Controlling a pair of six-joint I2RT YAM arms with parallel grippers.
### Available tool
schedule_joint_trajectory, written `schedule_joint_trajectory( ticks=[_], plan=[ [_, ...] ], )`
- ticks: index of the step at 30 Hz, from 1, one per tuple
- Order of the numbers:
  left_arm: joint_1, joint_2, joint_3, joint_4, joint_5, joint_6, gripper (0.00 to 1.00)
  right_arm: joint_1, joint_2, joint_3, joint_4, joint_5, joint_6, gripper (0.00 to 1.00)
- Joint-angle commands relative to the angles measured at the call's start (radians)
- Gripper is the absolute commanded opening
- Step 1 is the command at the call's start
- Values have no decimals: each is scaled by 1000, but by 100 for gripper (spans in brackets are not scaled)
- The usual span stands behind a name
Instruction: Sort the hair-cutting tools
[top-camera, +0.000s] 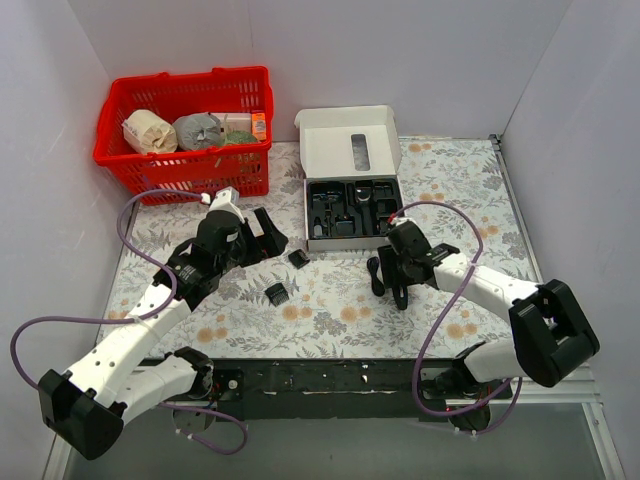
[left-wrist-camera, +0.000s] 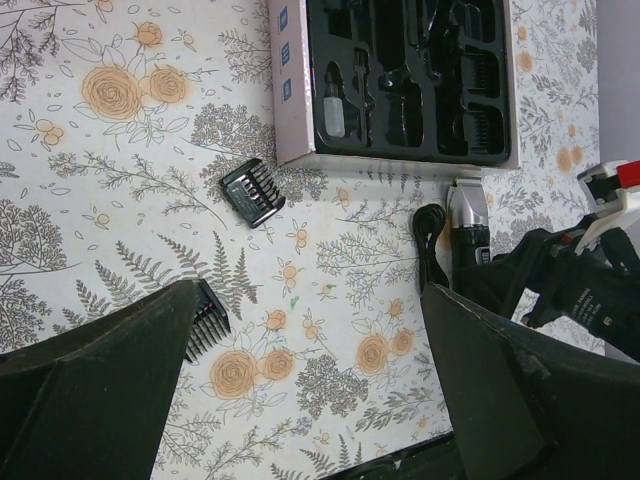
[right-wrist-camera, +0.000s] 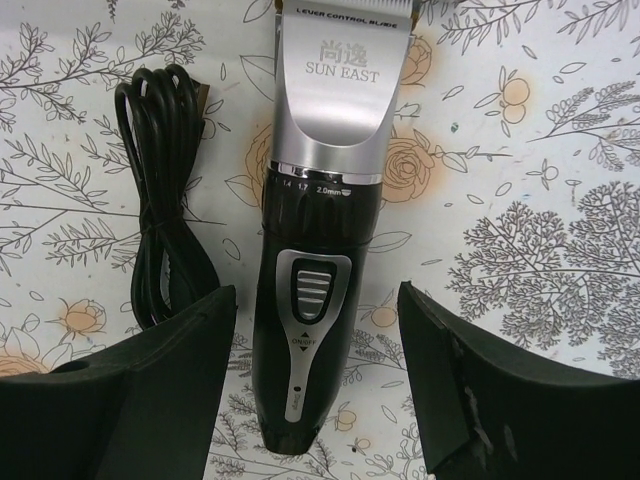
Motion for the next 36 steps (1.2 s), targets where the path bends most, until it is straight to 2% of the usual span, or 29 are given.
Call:
schedule_joint_trajectory(
  ticks=[1, 5, 11, 14, 17, 18, 21, 29, 36],
  plan=[
    [-2, -17, -9, -2, 4, -2, 98, -7, 25, -27, 81, -18, 24, 74],
    [-3, -20, -13, 0, 4, 0, 98, -10, 46, -35, 99, -1, 30, 73],
    [-2, -17, -11, 0, -2, 6, 98, -17, 57, -27, 119, 20, 39, 66],
    [-3, -11, -8, 1, -4, 8, 98, -18, 63, -12, 116, 31, 41, 60],
    [-3, -11, -6, 1, -7, 11, 98, -21, 74, 2, 106, 40, 39, 36],
    [-3, -13, -8, 1, -8, 12, 98, -21, 77, 5, 103, 43, 39, 21],
    [-2, -13, -8, 1, -12, 15, 98, -21, 63, 17, 75, 57, 41, 2],
    [-3, -11, 1, 0, -7, 20, 98, -4, -55, 88, -68, 68, 35, 1],
    [-2, -10, 1, 11, 2, 17, 98, 2, -103, 235, -155, 53, 13, 1]
  ],
)
